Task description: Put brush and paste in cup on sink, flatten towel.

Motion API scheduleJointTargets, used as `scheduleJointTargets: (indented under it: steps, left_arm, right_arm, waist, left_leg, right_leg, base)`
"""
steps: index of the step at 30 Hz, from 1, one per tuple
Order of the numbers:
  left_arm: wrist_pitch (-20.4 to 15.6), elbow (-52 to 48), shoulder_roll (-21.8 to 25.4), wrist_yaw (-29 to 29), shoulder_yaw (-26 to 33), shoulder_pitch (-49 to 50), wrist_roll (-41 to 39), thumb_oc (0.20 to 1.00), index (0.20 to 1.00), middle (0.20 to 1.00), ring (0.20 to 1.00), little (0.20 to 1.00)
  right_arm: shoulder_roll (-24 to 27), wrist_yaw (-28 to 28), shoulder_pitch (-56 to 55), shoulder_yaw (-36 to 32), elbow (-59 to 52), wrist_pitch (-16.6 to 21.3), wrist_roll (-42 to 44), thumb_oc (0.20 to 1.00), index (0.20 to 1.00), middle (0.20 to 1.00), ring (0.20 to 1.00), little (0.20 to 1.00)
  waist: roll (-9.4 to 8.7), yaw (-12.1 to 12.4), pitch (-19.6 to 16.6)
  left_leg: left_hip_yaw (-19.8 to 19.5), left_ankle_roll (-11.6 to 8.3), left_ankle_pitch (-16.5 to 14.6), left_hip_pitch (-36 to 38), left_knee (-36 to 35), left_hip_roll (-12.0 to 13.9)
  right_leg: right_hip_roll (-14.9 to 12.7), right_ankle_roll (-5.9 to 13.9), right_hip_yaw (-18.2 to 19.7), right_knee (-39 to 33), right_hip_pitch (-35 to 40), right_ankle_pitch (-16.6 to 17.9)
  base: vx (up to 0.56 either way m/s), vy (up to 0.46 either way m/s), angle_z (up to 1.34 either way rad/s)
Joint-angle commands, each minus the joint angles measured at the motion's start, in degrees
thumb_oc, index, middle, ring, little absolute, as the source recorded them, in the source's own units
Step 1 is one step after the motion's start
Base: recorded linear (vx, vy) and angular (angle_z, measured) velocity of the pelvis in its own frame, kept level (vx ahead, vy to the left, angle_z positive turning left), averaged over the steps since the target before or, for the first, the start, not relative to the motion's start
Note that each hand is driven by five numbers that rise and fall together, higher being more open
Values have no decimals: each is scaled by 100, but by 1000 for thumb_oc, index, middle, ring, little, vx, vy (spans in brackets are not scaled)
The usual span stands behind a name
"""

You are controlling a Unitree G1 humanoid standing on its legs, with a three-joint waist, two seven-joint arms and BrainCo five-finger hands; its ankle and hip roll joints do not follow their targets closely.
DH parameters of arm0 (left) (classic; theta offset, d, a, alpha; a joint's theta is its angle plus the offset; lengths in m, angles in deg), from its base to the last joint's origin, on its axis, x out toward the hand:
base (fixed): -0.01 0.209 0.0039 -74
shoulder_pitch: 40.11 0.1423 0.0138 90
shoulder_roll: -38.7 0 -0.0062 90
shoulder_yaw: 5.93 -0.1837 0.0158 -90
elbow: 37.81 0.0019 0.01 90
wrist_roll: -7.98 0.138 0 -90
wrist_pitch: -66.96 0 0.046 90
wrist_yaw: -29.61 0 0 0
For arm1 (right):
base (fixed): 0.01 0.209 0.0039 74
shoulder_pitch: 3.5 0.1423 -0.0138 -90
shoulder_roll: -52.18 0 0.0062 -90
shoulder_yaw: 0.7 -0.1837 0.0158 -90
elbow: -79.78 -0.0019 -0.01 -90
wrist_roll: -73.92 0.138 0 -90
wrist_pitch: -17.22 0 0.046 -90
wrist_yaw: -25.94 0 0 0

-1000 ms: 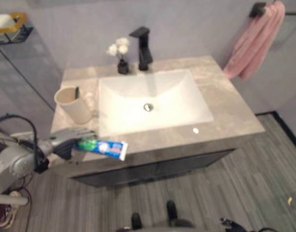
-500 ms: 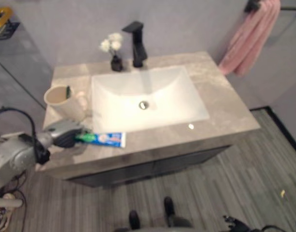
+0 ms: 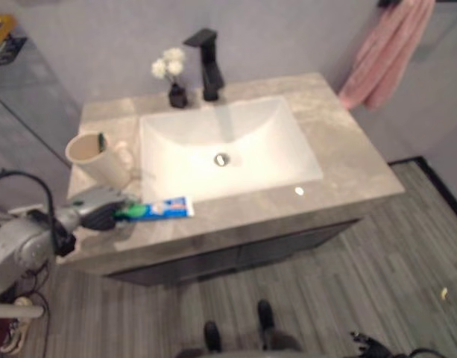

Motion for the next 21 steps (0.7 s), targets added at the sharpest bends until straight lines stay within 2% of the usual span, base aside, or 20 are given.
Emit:
scheduleJointTargets:
  steps: [1,7,9,11,13,17,21]
  left_arm:
    - [-115,58,-73,-211,-97,559,498,200,200,200,200,200]
    - [-174,-87,-140,-277,-340,718,833,200,200,200,200,200]
    - [-150,42,-389,-79,-304,805,982,200,200,200,200,200]
    - [-134,23,-499,33,-194,866,1028,200,200,200,200,200]
    - [-100,-213,-656,264,165,996,1092,200,200,200,200,200]
    - [-53,-492,-815,511,537,1037,1144,200,200,200,200,200]
    - [-40,-505,-989,726,661,968,1159,200,200,200,200,200]
  right_arm:
    - [176,-130,-19,-118,96,90,-21,1000,1000,1000,1000,1000]
    - [67,-290,86,-243,425,69,179,1000,1000,1000,1000,1000]
    - [-41,-481,231,-520,691,81,663,1000,1000,1000,1000,1000]
    - [-51,-583,253,-698,704,90,920,1000,1000,1000,1000,1000]
    - [-104,-714,311,-1056,852,123,1370,1000,1000,1000,1000,1000]
    - [-30,-887,486,-1274,1060,126,1630,1000,1000,1000,1000,1000]
    - [40,-971,552,-1393,911,140,1819,1000,1000,1000,1000,1000]
  waist:
    - [-137,-39,17]
    - [-116,-14,-5]
    - [-115,-11,-57]
    - [-123,-6,-82]
    - [-138,24,-146]
    - [-150,40,-220]
    - [-155,4,-261]
  left_leg:
    - [-124,176,-532,-159,87,-28]
    - [-186,163,-572,22,87,13]
    - [-216,143,-605,174,87,55]
    - [-226,131,-626,263,87,75]
    - [-268,113,-648,375,87,101]
    - [-316,92,-682,510,87,129]
    - [-320,73,-692,589,87,154]
  right_leg:
    - [-342,417,-444,32,111,-97]
    - [-324,384,-522,32,327,-200]
    - [-301,351,-563,32,503,-283]
    - [-292,333,-580,32,600,-329]
    - [-272,313,-631,32,743,-395]
    - [-248,275,-687,32,910,-472]
    - [-223,247,-687,32,993,-512]
  base:
    - [0,0,0]
    - [5,-29,3]
    - [17,-70,13]
    - [7,-49,5]
    - [3,-75,3]
    - [-5,-53,5]
    - [-14,-40,9]
